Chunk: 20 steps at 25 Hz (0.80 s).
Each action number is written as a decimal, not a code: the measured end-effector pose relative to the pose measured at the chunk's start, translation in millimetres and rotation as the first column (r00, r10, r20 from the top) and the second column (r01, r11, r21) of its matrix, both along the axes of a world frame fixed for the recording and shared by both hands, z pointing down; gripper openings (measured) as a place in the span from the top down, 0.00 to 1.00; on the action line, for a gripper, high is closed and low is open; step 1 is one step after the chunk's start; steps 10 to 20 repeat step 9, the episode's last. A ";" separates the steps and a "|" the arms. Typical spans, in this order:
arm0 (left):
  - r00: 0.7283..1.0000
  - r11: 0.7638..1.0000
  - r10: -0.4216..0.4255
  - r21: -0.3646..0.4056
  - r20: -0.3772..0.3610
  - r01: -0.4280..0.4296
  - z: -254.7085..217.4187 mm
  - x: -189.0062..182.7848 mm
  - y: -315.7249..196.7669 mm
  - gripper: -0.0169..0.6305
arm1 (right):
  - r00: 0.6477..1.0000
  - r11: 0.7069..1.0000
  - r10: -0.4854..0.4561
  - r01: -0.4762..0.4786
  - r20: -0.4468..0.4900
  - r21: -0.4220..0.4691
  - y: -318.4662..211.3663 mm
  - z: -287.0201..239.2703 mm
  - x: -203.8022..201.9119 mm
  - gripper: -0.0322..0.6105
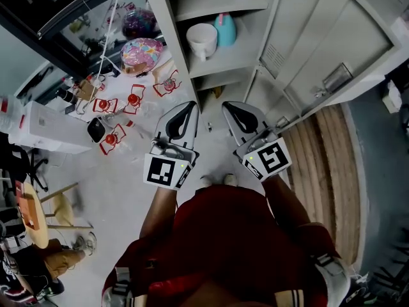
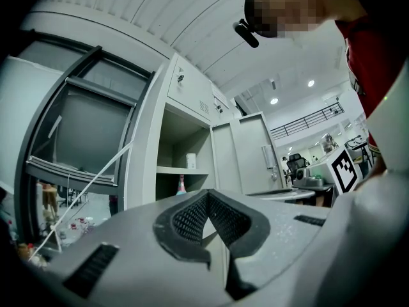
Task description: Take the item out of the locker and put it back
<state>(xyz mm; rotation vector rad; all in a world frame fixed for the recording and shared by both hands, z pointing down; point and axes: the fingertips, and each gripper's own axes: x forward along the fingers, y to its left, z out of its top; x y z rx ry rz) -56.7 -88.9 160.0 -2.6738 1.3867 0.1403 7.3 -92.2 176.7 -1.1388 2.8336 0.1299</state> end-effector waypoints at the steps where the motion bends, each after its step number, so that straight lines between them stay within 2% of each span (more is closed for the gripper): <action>1: 1.000 1.000 -0.001 0.001 0.000 0.001 -0.4 -0.4 -0.1 0.96 | 1.000 1.000 -0.001 0.001 0.001 0.002 -0.4 -0.7 -0.2 0.95; 20: 1.000 1.000 -0.008 0.004 0.003 0.008 0.3 -3.7 -4.9 0.96 | 1.000 1.000 -0.002 0.002 0.006 0.008 -5.5 -1.0 -2.5 0.95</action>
